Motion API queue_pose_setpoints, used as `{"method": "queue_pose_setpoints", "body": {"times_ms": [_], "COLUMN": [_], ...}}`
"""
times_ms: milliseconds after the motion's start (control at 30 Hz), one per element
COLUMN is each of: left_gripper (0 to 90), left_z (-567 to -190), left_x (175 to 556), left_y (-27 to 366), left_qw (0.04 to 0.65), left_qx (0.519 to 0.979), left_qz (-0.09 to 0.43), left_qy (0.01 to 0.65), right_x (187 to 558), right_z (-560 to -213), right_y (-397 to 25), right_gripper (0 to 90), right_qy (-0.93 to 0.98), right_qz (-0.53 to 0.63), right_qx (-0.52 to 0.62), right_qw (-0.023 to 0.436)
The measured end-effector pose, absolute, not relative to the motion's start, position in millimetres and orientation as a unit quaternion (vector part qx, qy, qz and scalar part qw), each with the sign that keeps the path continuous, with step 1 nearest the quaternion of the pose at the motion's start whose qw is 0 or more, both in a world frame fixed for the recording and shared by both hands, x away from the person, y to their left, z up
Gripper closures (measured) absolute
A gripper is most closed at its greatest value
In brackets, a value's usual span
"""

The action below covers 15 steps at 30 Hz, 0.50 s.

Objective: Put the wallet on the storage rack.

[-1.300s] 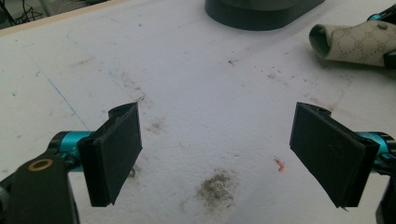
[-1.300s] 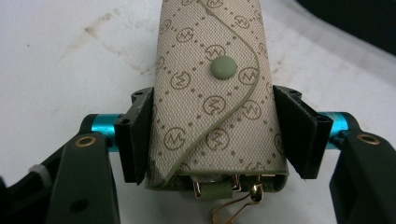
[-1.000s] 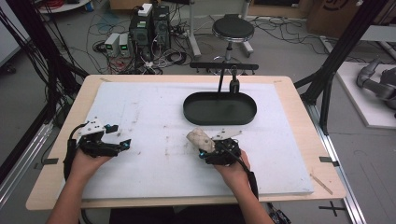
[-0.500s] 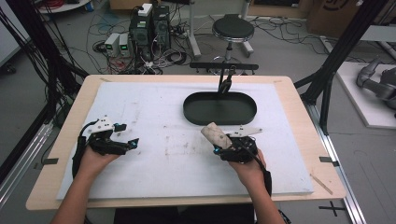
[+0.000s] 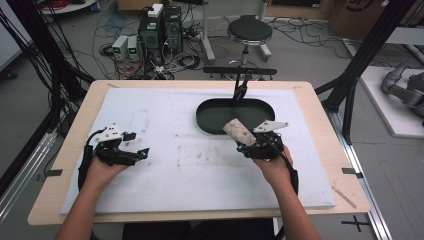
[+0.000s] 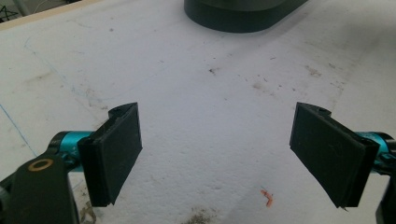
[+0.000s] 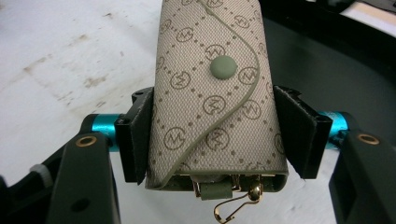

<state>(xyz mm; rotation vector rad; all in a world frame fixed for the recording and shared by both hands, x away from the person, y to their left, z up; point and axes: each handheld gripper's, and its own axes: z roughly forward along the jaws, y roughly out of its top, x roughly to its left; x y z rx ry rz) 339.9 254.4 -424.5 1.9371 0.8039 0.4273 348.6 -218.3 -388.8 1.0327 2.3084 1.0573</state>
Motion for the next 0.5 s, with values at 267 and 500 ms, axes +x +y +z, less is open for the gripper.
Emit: {"method": "queue_pose_setpoints", "body": {"times_ms": [267, 500], "left_gripper": [16.7, 16.7], "left_z": [-424, -424], "left_x": [339, 339], "left_y": [254, 254], "left_qw": [0.481, 0.482], "left_qx": [0.793, 0.793], "left_qz": [0.175, 0.176], "left_qy": [0.330, 0.330], "right_x": [377, 400], "right_z": [-375, -366], "right_y": [-217, -212], "right_gripper": [35.5, 35.5], "right_qy": [0.837, 0.839], "right_qz": [0.364, 0.359], "right_qx": [0.356, 0.352], "right_qw": [0.202, 0.206]}}
